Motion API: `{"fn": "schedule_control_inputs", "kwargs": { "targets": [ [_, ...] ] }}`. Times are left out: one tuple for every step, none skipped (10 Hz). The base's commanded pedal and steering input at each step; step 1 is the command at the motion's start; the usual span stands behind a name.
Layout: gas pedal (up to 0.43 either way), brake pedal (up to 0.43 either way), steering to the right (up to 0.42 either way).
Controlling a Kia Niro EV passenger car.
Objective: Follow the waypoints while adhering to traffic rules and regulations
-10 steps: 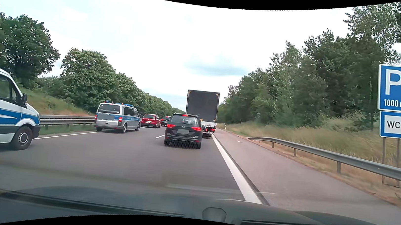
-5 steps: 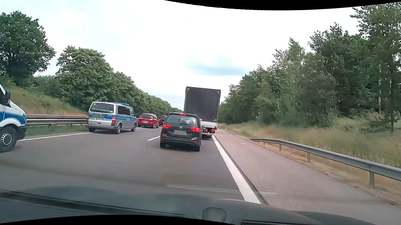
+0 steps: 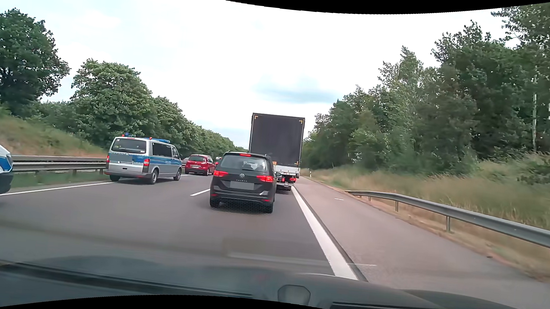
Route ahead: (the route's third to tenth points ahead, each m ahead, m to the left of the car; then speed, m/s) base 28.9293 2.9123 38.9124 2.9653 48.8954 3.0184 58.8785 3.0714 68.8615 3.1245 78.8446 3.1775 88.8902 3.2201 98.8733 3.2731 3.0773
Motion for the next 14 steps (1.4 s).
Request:
{"fn": "schedule_control_inputs", "kwargs": {
  "targets": [
    [0.000,0.140,-0.008],
    [0.000,0.159,-0.014],
    [0.000,0.183,-0.020],
    [0.000,0.189,-0.024],
    [0.000,0.213,-0.029],
    [0.000,0.213,-0.036],
    [0.000,0.220,-0.039],
    [0.000,0.226,-0.039],
    [0.000,0.232,-0.039],
    [0.000,0.244,-0.040],
    [0.000,0.244,-0.041],
    [0.000,0.244,-0.043],
    [0.000,0.238,-0.044],
    [0.000,0.238,-0.044]
  ]
}}
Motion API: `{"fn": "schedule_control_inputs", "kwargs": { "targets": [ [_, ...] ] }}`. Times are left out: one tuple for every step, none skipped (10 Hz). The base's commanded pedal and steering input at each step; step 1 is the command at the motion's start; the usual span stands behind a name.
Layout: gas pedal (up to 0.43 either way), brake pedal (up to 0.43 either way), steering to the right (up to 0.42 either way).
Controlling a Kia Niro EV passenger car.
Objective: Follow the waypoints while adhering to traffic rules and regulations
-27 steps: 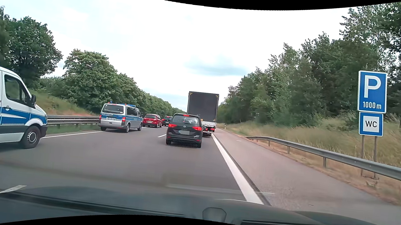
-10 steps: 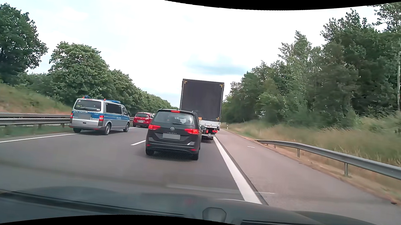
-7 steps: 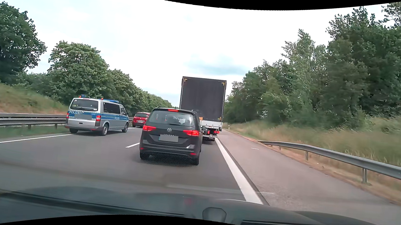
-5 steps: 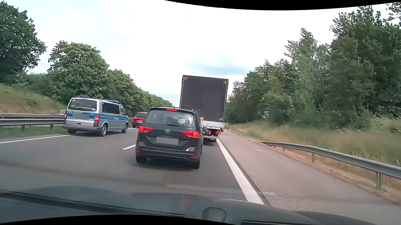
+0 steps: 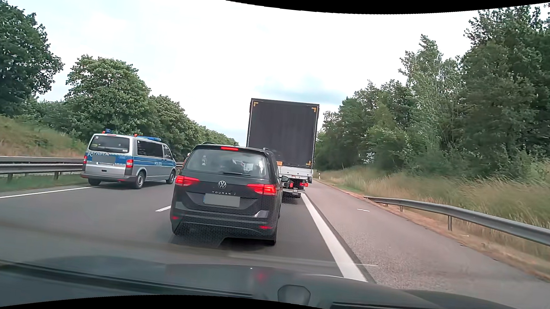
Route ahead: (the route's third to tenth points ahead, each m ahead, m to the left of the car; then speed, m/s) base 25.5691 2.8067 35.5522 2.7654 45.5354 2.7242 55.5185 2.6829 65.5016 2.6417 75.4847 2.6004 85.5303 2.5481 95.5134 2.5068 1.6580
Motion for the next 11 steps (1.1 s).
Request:
{"fn": "schedule_control_inputs", "kwargs": {
  "targets": [
    [0.000,0.238,-0.044],
    [0.000,0.232,-0.043],
    [0.000,0.232,-0.038],
    [0.000,0.232,-0.030],
    [0.000,0.226,-0.025],
    [0.000,0.213,-0.021],
    [0.000,0.207,-0.017],
    [0.000,0.207,-0.014],
    [0.000,0.207,-0.013],
    [0.000,0.213,-0.013],
    [0.000,0.213,-0.013]
  ]
}}
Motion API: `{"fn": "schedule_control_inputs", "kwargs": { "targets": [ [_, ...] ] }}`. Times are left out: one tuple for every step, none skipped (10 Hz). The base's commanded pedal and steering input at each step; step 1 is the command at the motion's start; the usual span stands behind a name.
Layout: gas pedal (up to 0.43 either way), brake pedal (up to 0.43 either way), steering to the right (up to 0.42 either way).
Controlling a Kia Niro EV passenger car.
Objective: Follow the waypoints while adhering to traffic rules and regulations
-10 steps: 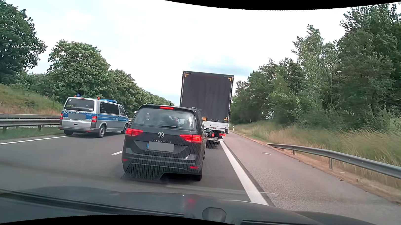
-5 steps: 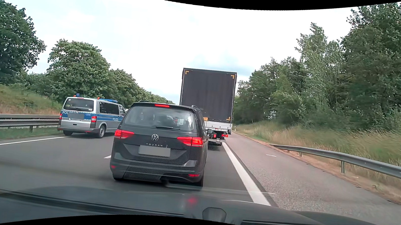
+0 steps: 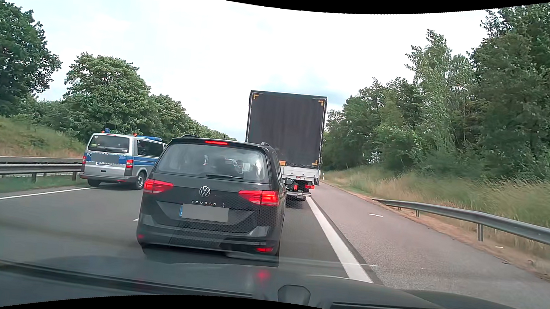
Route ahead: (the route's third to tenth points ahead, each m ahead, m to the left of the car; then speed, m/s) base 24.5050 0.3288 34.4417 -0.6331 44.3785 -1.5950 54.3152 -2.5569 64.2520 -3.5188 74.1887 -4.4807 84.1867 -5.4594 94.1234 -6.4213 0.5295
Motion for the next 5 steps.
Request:
{"fn": "schedule_control_inputs", "kwargs": {
  "targets": [
    [0.000,0.213,-0.012],
    [0.000,0.213,-0.012],
    [0.000,0.213,-0.012],
    [0.000,0.213,-0.012],
    [0.000,0.213,-0.012]
  ]
}}
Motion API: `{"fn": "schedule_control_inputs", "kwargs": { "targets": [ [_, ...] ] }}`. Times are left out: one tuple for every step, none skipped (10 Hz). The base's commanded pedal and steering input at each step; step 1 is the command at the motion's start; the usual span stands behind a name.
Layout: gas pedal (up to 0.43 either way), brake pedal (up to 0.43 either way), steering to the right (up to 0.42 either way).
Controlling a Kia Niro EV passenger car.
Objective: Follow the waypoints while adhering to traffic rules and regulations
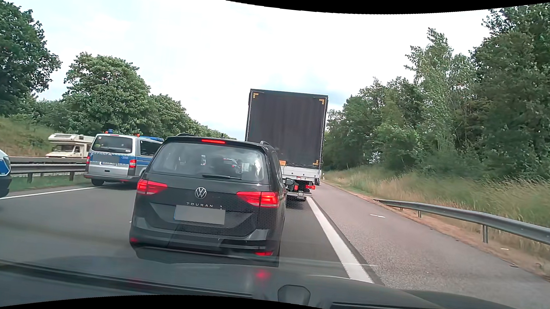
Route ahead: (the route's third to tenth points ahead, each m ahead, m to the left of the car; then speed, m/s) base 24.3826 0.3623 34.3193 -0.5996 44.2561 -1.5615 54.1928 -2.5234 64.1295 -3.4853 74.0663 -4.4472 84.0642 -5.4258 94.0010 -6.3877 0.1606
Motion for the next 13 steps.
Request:
{"fn": "schedule_control_inputs", "kwargs": {
  "targets": [
    [0.000,0.213,-0.012],
    [0.000,0.213,-0.012],
    [0.000,0.213,-0.012],
    [0.000,0.213,-0.012],
    [0.000,0.220,-0.012],
    [0.000,0.226,-0.012],
    [0.000,0.226,-0.012],
    [0.000,0.226,-0.013],
    [0.000,0.232,-0.014],
    [0.000,0.232,-0.014],
    [0.000,0.232,-0.014],
    [0.000,0.232,-0.014],
    [0.000,0.232,-0.014]
  ]
}}
